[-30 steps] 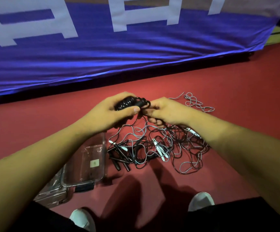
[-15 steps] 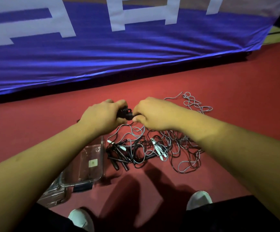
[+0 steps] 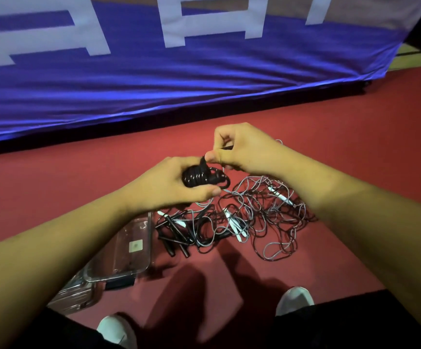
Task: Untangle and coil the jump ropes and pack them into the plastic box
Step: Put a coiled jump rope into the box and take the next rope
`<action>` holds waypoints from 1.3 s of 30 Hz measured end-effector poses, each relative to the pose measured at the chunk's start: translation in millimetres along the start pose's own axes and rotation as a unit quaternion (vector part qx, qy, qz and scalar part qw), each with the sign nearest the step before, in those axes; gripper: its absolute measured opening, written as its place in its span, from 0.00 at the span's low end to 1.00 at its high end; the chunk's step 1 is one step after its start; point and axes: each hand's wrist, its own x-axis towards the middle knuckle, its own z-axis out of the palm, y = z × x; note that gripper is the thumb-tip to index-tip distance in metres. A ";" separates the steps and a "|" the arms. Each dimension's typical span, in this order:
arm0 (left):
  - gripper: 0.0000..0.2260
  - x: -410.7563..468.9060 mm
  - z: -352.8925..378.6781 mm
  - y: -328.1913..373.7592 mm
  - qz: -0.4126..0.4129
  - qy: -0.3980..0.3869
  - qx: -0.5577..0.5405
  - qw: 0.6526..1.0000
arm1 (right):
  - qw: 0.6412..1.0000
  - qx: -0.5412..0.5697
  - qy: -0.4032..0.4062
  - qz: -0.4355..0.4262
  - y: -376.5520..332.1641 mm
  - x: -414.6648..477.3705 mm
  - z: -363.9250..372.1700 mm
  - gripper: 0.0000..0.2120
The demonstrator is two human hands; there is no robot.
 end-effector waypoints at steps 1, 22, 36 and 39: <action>0.12 -0.9 1.7 1.9 -0.007 0.010 -0.072 0.997 | 0.999 0.036 -0.004 0.010 1.3 0.7 2.4 0.13; 0.17 9.6 4.2 7.6 -0.089 0.056 -0.551 0.828 | 0.952 0.305 0.000 0.014 -12.7 -5.0 2.3 0.04; 0.22 0.7 2.8 4.0 -0.106 -0.028 -0.629 0.770 | 0.913 0.406 0.043 0.000 -17.0 -0.9 4.7 0.07; 0.22 1.4 0.6 4.8 -0.101 -0.036 -0.629 0.770 | 0.889 0.457 0.032 0.013 -17.3 -1.6 2.9 0.07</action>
